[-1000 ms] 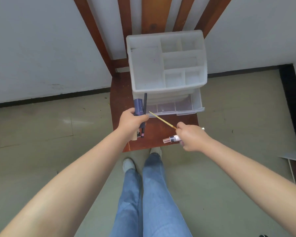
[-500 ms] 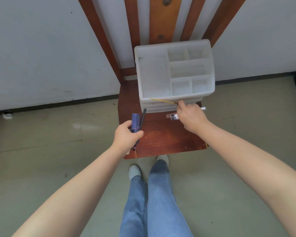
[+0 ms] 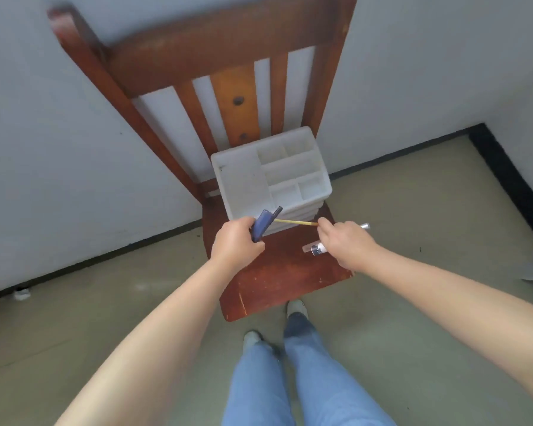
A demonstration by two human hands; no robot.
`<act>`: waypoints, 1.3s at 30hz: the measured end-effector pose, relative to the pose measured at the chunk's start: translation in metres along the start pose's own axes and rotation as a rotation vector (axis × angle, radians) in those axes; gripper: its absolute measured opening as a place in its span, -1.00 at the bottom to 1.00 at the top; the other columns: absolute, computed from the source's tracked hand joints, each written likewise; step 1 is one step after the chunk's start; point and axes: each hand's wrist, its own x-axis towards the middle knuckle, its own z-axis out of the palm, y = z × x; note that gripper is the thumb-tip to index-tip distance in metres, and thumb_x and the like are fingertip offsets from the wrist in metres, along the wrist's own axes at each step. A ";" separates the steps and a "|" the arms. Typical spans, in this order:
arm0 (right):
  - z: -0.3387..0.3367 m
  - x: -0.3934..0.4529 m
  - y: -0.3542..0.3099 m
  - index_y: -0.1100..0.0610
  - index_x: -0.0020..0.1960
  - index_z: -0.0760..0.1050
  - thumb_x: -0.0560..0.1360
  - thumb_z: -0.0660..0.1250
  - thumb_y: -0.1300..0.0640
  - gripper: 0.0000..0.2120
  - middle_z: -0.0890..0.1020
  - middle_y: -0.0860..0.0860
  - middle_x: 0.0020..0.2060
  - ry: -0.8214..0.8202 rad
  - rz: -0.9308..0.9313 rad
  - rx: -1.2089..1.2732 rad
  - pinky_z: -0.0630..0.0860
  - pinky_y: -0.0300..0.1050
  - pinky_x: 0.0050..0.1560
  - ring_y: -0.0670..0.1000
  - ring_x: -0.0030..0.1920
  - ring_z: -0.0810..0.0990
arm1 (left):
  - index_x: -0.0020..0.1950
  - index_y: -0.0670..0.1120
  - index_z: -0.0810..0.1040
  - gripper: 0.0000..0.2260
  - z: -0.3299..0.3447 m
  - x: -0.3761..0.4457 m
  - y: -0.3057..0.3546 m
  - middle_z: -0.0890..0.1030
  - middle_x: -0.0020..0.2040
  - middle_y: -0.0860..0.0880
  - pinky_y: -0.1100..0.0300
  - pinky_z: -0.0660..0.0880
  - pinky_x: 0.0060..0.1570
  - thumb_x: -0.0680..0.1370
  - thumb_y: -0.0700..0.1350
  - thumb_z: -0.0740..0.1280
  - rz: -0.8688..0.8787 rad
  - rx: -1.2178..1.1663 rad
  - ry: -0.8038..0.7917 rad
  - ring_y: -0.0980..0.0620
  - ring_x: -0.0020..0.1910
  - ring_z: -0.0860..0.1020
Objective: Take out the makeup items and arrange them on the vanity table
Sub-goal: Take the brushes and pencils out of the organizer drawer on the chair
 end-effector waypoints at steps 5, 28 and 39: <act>-0.032 -0.062 0.034 0.17 -0.45 0.53 -0.27 0.52 0.16 -0.60 0.53 0.03 -0.46 0.057 0.255 -0.056 0.06 -0.30 -0.58 -0.07 -0.68 0.36 | -0.11 -0.11 0.45 -0.92 -0.025 0.020 0.079 0.51 -0.17 -0.10 0.13 0.32 -0.27 0.41 -0.18 0.26 0.438 0.388 -0.025 -0.17 -0.12 0.51; -0.080 -0.575 -0.271 0.26 0.21 0.28 0.47 0.18 0.26 -0.68 0.33 0.14 0.17 -0.371 2.104 0.438 0.34 -0.03 -0.24 0.15 -0.06 0.55 | 0.06 -0.13 0.44 -0.80 0.170 -0.453 0.326 0.53 0.04 -0.14 0.12 0.31 -0.24 0.46 -0.25 0.19 2.206 0.868 -0.332 -0.17 0.01 0.52; -0.097 -0.815 -0.566 0.22 0.28 0.25 0.50 0.14 0.14 -0.63 0.29 0.10 0.25 -0.573 2.628 0.461 0.41 -0.04 -0.15 0.13 -0.01 0.54 | 0.04 -0.15 0.45 -0.82 0.302 -0.857 0.266 0.54 0.01 -0.16 0.10 0.38 -0.21 0.45 -0.24 0.21 2.741 0.638 -0.532 -0.17 -0.03 0.53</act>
